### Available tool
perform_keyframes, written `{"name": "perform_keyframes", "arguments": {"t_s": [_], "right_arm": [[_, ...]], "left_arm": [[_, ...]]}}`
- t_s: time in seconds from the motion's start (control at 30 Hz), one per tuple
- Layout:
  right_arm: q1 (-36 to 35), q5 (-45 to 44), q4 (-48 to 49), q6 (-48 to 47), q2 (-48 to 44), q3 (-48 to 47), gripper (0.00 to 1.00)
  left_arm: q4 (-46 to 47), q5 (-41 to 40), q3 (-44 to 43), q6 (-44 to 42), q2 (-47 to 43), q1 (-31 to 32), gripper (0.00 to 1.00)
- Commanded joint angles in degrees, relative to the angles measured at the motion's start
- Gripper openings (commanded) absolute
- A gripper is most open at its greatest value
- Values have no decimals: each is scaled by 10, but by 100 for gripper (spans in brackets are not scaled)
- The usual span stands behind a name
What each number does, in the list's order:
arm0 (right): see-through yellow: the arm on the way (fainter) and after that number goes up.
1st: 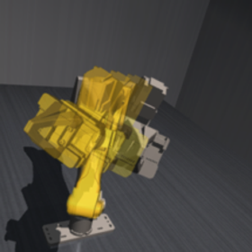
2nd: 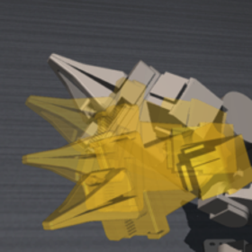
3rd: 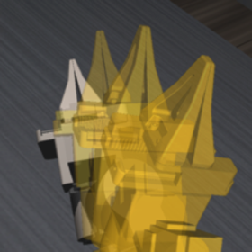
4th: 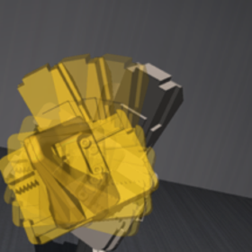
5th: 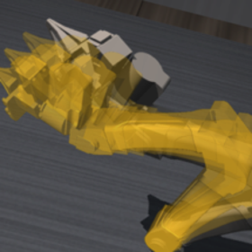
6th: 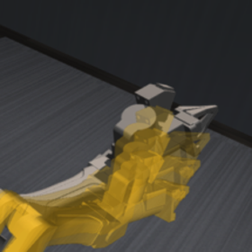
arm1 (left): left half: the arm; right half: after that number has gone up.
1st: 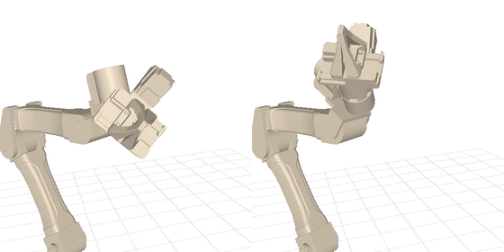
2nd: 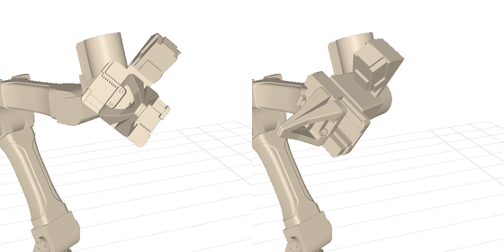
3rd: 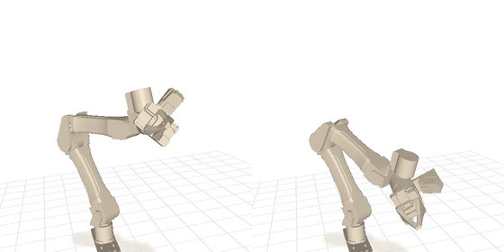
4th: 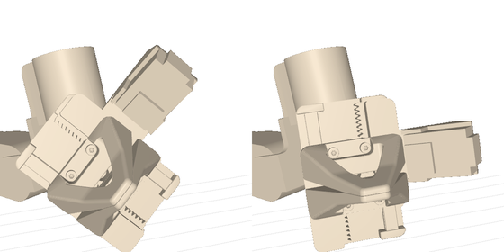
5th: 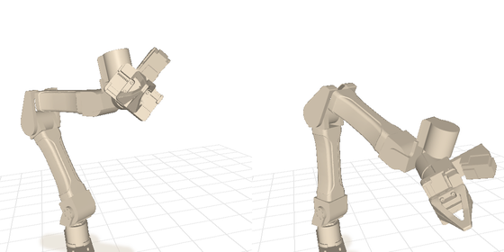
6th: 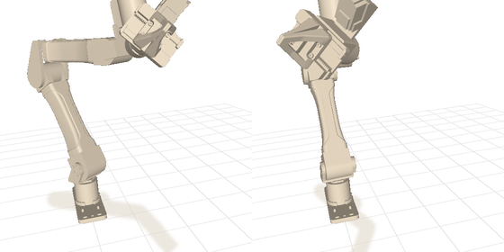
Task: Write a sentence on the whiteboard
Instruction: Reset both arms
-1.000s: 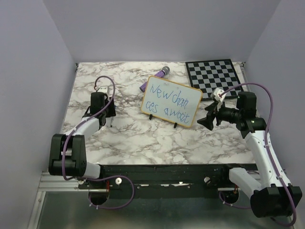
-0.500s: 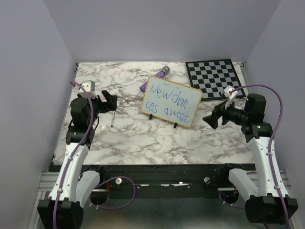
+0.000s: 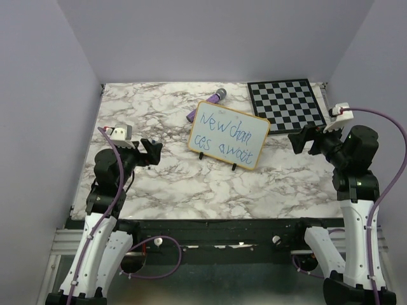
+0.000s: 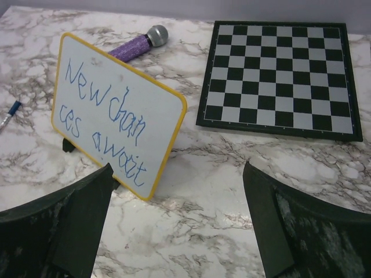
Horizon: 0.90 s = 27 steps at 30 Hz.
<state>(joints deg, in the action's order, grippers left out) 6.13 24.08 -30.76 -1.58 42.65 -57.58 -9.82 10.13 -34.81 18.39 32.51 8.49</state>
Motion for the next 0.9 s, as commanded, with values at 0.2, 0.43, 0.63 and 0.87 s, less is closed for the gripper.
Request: {"name": "perform_keyframes", "arguments": {"t_s": [0.2,0.43,0.63,0.87], "right_arm": [[14,-85,27,84,-49,39,100],[14,-86,34,85,-56,45,100],[14,-81,51,85,-55,56,100],[14,-76,69,84,-55,74,100]], "left_arm": [[-10,0,4,1,-20,14,99],[-11,-1,4,2,-9,18,99],[-12,-5,4,1,-3,18,99],[-9,-9,5,-1,-1,18,99]]}}
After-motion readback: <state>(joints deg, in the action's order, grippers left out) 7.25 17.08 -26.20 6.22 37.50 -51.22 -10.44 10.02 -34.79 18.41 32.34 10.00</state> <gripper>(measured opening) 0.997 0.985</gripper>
